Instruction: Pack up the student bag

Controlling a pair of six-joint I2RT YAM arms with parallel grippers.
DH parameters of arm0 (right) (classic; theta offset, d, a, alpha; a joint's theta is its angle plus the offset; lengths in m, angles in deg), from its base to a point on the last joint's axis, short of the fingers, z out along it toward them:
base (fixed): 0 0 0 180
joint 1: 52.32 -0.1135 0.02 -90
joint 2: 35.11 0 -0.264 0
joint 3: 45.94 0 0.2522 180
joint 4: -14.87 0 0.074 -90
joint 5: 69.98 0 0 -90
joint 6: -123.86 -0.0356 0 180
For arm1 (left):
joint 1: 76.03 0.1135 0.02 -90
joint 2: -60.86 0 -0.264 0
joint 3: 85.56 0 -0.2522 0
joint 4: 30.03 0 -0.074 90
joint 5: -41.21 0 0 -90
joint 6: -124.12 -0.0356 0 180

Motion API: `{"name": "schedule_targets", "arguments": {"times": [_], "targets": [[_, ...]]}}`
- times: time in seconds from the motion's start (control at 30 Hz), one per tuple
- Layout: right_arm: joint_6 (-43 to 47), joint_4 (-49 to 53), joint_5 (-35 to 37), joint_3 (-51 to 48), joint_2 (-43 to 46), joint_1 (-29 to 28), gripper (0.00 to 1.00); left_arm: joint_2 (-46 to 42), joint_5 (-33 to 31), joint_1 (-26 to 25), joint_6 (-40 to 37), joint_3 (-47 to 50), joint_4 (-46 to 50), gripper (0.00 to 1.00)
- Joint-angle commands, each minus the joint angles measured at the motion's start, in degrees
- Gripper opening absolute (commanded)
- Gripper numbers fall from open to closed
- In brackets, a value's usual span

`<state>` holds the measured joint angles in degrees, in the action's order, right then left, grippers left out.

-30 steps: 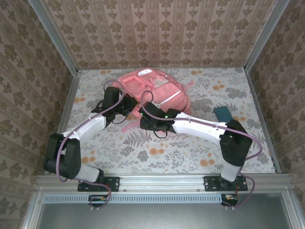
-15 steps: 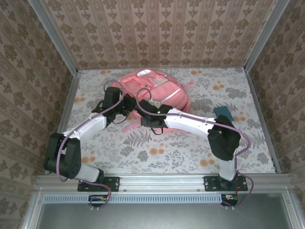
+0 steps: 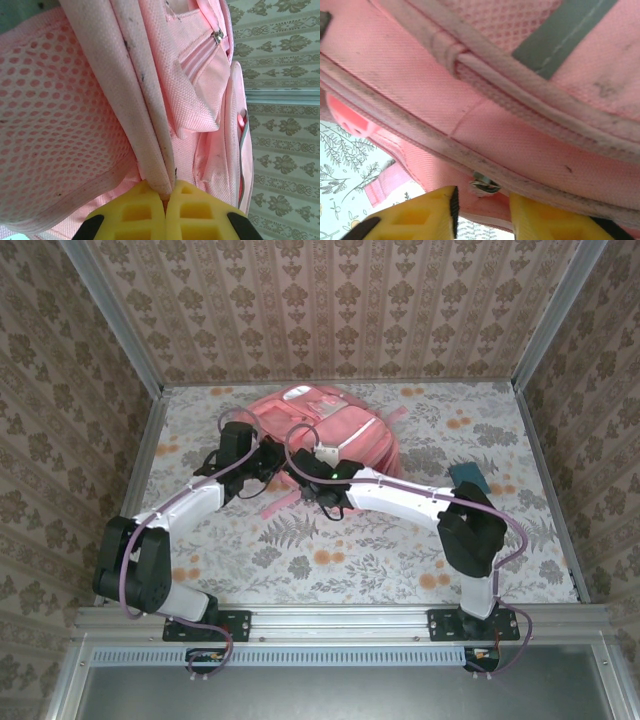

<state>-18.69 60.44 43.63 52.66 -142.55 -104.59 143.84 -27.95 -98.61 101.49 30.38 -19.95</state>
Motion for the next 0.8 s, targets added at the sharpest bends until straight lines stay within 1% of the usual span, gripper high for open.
{"name": "schedule_targets", "arguments": {"times": [0.0,0.1,0.27,0.53,0.63,0.77], "targets": [[2.48,-6.3,7.42,-1.89,3.61,0.85,0.39,0.14,2.97,-0.58,0.17,-0.95,-2.66,0.0],[3.32,-6.49,8.65,-1.61,3.02,0.81,0.39,0.4,3.46,-0.61,0.84,-0.77,-3.56,0.0],[2.2,-1.35,11.94,0.69,0.95,0.89,0.34,0.43,3.57,-0.53,1.05,-0.87,-3.72,0.0],[1.27,5.38,13.21,-0.02,1.43,1.22,0.19,0.92,3.41,0.24,0.8,-0.75,-3.8,0.0],[3.65,5.95,12.89,-1.98,2.94,1.21,0.15,1.15,3.33,1.01,0.35,-0.67,-3.49,0.0],[9.91,6.21,10.92,-4.75,4.67,1.53,0.13,1.25,3.51,2.32,-0.18,-0.04,-3.44,0.0]]}}
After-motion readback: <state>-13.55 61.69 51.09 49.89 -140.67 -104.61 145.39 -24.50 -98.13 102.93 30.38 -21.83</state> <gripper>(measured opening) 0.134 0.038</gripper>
